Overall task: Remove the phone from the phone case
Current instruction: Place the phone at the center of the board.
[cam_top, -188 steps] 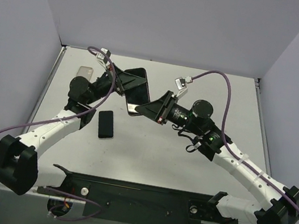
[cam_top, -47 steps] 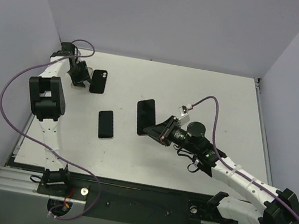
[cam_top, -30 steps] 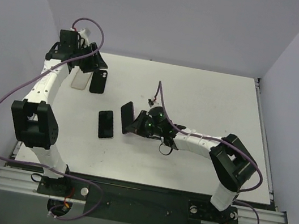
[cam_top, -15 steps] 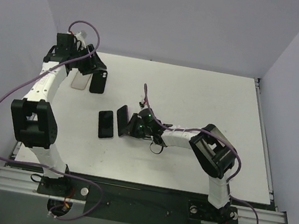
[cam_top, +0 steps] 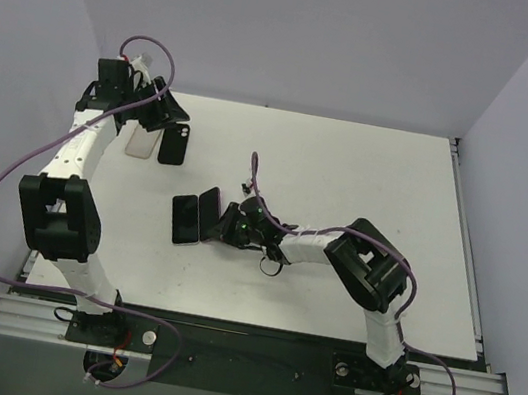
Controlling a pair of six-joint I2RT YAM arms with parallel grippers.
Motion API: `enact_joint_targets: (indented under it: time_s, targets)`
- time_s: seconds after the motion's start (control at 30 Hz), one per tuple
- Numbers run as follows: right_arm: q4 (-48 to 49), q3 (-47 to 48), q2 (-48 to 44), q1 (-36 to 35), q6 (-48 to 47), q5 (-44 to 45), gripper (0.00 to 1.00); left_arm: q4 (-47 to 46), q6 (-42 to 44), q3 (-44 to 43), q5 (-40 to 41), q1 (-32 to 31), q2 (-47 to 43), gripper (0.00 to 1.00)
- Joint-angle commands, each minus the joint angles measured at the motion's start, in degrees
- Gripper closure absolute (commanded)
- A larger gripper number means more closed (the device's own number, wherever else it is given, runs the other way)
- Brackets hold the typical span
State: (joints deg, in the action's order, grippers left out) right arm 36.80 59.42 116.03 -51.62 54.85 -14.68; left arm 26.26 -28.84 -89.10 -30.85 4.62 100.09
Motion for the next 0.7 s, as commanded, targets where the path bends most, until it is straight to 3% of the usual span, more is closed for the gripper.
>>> enact_joint_targets:
  time_s: [0.0,0.23,0.37,0.57,0.67]
  targets:
    - [7.31,-2.37,-0.63,-1.64,2.98,0.44,0.88,-3.41,-0.95,0.33,-1.93,1.35,-0.51,0.41]
    - [8.65,-3.43,-1.33,-2.0,6.33,1.67,0.67,-3.5,-0.95,0.33,-2.37,1.88,0.19,0.41]
    - [-0.45,-3.87,-4.75,-1.91,2.29,5.0,0.57,-3.5,-0.87,0.33,-2.46,1.97,0.28,0.41]
    - [-13.22,-2.81,-8.8,-2.79,-3.6,7.47,0.2,-3.67,-0.78,0.33,-2.81,1.97,0.01,0.41]
    - [-19.11,-2.47,-12.39,-4.71,-7.2,12.02,0.15,-3.67,-0.69,0.51,-2.81,1.88,-0.07,0.41]
